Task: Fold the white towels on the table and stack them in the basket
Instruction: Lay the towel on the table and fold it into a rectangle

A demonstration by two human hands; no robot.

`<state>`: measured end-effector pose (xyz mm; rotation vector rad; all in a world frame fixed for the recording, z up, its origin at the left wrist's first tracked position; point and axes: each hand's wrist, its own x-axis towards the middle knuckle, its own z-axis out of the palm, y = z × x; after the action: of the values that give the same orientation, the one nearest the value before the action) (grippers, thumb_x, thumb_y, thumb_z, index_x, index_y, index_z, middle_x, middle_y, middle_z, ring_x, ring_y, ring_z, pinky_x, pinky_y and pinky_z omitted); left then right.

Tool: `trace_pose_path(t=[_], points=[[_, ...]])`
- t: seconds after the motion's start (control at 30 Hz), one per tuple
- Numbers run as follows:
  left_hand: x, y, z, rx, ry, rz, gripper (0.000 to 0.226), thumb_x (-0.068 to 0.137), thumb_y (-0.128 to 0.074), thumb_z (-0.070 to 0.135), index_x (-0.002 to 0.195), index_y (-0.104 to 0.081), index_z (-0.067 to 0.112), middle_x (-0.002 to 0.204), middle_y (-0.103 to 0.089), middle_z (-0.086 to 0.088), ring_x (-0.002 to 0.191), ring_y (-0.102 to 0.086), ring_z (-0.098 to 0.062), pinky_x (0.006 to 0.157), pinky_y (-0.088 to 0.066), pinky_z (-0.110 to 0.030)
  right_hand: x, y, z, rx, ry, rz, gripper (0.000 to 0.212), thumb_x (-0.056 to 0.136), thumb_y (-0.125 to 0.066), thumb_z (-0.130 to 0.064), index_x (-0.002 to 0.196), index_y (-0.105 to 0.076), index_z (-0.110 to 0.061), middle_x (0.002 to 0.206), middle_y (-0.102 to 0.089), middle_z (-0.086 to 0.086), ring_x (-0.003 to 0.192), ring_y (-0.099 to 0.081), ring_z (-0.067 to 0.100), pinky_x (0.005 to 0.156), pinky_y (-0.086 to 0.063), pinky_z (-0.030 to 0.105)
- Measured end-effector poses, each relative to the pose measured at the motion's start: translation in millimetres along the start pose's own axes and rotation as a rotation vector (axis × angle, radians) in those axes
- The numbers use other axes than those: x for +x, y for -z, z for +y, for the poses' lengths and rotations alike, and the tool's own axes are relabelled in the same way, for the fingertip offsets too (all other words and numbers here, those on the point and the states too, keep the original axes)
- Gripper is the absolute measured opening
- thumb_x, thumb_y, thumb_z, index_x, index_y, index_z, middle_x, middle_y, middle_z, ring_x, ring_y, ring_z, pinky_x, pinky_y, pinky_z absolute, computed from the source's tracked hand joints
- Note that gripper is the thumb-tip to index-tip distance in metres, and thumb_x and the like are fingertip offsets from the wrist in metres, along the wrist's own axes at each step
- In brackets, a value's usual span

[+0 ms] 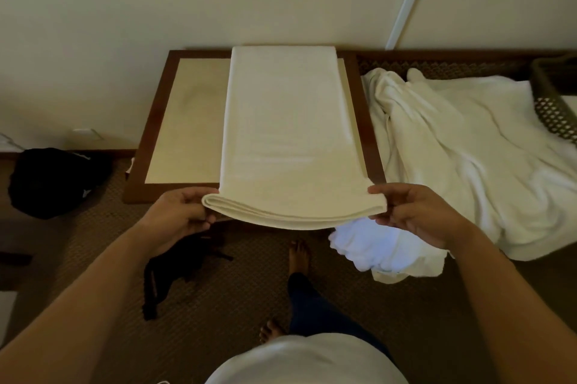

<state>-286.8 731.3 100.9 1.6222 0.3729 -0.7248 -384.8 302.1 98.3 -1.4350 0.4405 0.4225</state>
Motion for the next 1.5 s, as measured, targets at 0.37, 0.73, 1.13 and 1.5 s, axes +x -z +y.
trace_pose_path(t=[0.37, 0.73, 1.13, 1.5], points=[[118, 9, 107, 0.29, -0.192, 0.224, 0.017, 0.095, -0.071, 0.037, 0.093, -0.073, 0.02, 0.069, -0.056, -0.002, 0.061, -0.044, -0.019, 0.061, -0.04, -0.033, 125, -2, -103, -0.372, 0.216, 0.342, 0.007, 0.096, -0.07, -0.024, 0.096, -0.075, -0.019, 0.076, -0.071, -0.018, 0.063, -0.063, -0.01, 0.058, -0.044, 0.005], [239, -20, 123, 0.569, -0.166, 0.437, 0.029, 0.099, -0.06, 0.043, 0.108, -0.066, 0.016, 0.099, -0.067, -0.003, 0.091, -0.063, -0.029, 0.078, -0.047, -0.037, 279, -3, -100, -0.558, 0.039, 0.42, 0.023, 0.094, -0.071, -0.029, 0.1, -0.069, -0.007, 0.088, -0.069, 0.001, 0.084, -0.068, 0.023, 0.064, -0.05, 0.029], [283, -18, 150, 0.495, -0.238, 0.465, 0.035, 0.1, -0.059, 0.044, 0.126, -0.062, 0.022, 0.104, -0.066, 0.005, 0.098, -0.062, -0.023, 0.081, -0.044, -0.031, 320, -4, -115, -0.541, 0.129, 0.567, 0.02, 0.098, -0.064, -0.035, 0.104, -0.063, -0.015, 0.087, -0.063, -0.01, 0.079, -0.063, 0.011, 0.057, -0.041, 0.019], [245, -27, 102, 0.723, -0.278, 0.552, 0.048, 0.102, -0.051, 0.047, 0.142, -0.041, 0.023, 0.123, -0.059, -0.008, 0.11, -0.058, -0.033, 0.083, -0.047, -0.043, 294, -8, -82, -0.989, 0.21, 0.709, 0.051, 0.102, -0.042, -0.052, 0.138, -0.043, -0.016, 0.126, -0.061, 0.01, 0.112, -0.061, 0.037, 0.087, -0.05, 0.049]])
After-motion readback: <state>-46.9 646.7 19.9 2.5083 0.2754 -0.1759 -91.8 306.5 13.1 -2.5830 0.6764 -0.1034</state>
